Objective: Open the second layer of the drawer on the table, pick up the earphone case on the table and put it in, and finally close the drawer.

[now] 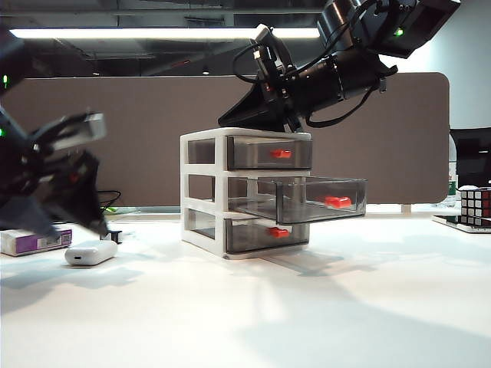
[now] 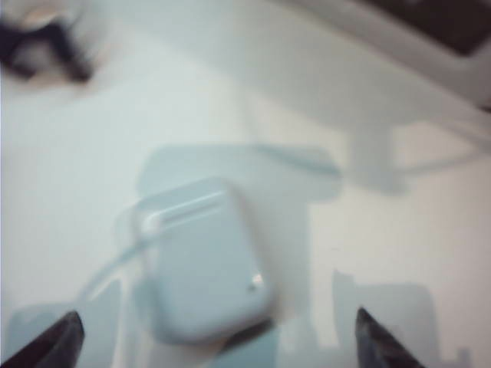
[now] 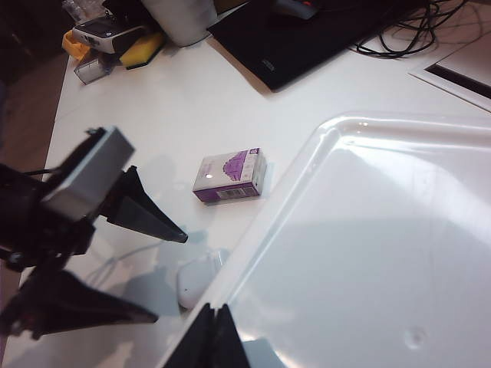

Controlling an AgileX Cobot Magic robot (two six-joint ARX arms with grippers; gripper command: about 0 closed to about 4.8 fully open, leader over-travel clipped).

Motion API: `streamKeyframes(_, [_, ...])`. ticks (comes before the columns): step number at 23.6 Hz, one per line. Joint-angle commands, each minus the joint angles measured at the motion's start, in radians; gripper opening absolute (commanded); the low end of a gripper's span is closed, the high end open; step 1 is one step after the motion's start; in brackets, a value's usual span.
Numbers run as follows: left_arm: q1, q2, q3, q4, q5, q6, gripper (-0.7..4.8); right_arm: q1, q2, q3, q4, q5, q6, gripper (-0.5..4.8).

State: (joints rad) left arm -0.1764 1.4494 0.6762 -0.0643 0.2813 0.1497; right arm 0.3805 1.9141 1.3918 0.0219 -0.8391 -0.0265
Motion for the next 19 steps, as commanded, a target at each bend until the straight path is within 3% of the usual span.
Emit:
streamKeyframes(1, [-0.003,0.028,0.002,0.045,-0.050,-0.092,4.79,0.002,0.021,-0.020,-0.131,0.007,0.026,-0.05])
streamKeyframes(6, [-0.006,0.050,0.002,0.113,-0.087,-0.161,4.79,0.002,0.021,-0.020,-0.131,0.007,0.026,-0.05])
streamKeyframes(11, [-0.043,0.051,0.002,0.137,-0.143,-0.176,4.56,0.002,0.021,-0.020,-0.131,0.007,0.026,-0.05])
streamKeyframes(17, [-0.124,0.097,0.002,0.184,-0.259,-0.184,4.57,0.002,0.021,-0.020,-0.134,0.007,0.026,-0.05])
streamKeyframes(19, [-0.140,0.121,0.002,0.185,-0.337,-0.206,4.57,0.002,0.021,-0.020,-0.142,0.006,0.026,-0.05])
